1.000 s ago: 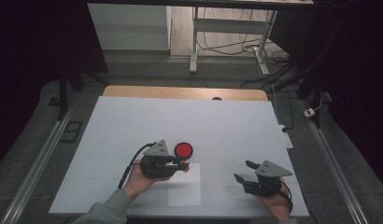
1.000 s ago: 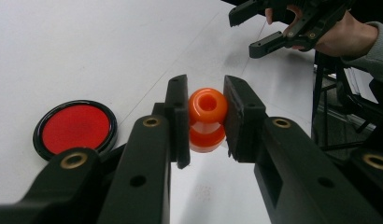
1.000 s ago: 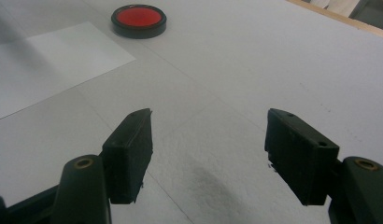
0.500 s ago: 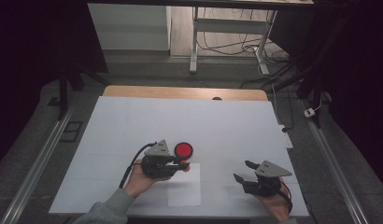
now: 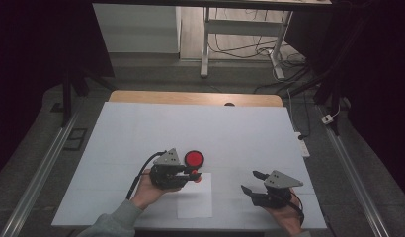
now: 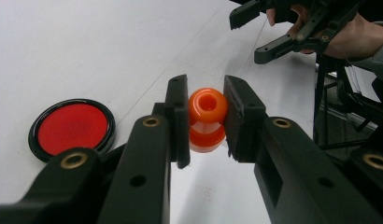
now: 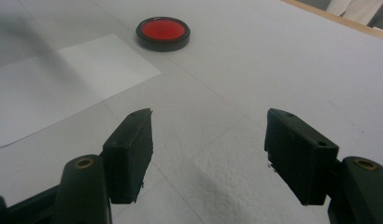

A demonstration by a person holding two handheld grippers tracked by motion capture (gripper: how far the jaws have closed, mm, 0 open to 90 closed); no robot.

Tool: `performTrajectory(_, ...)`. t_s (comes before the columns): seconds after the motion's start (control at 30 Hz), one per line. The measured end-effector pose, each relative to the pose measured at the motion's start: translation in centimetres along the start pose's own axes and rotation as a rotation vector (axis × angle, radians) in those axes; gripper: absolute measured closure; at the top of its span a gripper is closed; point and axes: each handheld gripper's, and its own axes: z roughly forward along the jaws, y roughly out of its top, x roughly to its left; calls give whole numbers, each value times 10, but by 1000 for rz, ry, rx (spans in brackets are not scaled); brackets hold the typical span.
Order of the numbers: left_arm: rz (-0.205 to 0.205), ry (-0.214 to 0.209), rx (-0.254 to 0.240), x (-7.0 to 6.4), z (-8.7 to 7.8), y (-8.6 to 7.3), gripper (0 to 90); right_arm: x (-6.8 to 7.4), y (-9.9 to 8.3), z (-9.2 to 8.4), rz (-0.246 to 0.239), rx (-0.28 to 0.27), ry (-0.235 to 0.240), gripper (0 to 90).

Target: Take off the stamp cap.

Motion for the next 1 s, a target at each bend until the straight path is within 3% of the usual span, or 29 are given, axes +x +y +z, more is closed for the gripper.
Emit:
performTrajectory(0.33, -2, 2, 2, 0, 1, 0, 724, 9, 5, 8, -8, -2, 38, 320)
performTrajectory(1.0, -6, 3, 13, 1, 5, -3, 724, 20, 11, 17, -23, 5, 59, 319)
